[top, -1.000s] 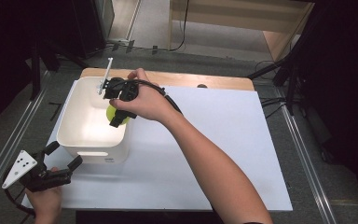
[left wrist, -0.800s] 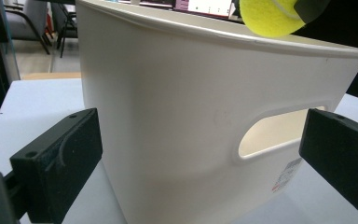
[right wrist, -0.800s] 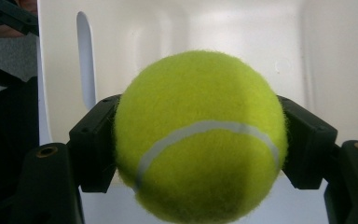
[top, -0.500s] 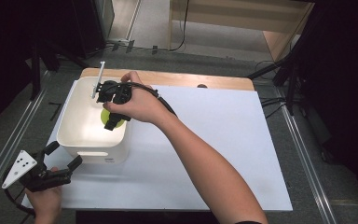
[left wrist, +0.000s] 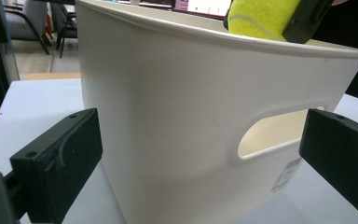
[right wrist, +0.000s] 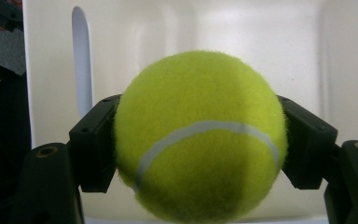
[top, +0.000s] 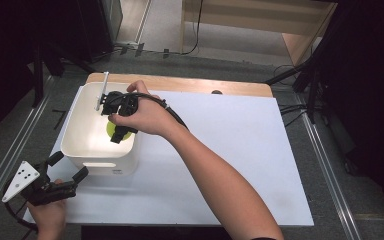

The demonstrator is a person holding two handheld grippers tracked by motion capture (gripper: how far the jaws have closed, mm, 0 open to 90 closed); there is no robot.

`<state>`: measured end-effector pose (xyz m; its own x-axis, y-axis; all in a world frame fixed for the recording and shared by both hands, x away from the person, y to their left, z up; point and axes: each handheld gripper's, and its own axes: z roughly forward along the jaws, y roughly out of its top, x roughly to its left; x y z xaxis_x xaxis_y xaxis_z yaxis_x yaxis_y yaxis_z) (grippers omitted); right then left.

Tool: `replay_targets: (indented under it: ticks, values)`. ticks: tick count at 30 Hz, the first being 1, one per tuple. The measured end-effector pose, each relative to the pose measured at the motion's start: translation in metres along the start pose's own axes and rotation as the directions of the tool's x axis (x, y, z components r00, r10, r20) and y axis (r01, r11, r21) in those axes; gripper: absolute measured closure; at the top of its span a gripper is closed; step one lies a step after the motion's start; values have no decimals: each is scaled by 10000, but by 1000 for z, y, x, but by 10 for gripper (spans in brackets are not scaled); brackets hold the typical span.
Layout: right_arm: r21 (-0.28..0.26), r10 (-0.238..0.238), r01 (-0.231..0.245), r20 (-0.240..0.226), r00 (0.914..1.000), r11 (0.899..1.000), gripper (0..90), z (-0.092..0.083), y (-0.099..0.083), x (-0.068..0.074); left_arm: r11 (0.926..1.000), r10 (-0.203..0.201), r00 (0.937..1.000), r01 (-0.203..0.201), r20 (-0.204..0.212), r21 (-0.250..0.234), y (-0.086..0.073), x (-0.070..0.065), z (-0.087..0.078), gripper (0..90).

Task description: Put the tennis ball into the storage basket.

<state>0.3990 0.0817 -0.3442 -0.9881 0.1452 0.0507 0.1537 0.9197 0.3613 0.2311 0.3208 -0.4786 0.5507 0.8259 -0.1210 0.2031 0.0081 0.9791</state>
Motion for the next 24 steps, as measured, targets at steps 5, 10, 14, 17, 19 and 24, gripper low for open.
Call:
replay_targets:
  ticks: [5,10,14,17,19,24]
  values:
    - [13,27,-27,-28,10000,10000,237,6,-2,0,10000,6,10000,-6,0,0,0,0,0,0]
    - [95,-9,9,-31,10000,10000,237,10,-4,0,10000,12,10000,-12,3,1,0,0,0,0]
    - [126,7,-6,-67,10000,9999,237,13,-5,0,10000,18,10000,-18,8,3,0,0,0,0]
    - [160,-31,32,-31,10000,9999,237,16,-5,1,10000,33,10000,-33,-2,40,0,0,0,0]
    - [194,-25,27,-71,10000,9998,237,18,-6,0,10000,47,10000,-47,-3,40,0,0,0,0]
    - [265,3,-2,-53,10000,9996,237,23,-8,0,10000,37,10000,-37,-2,35,0,0,0,0]
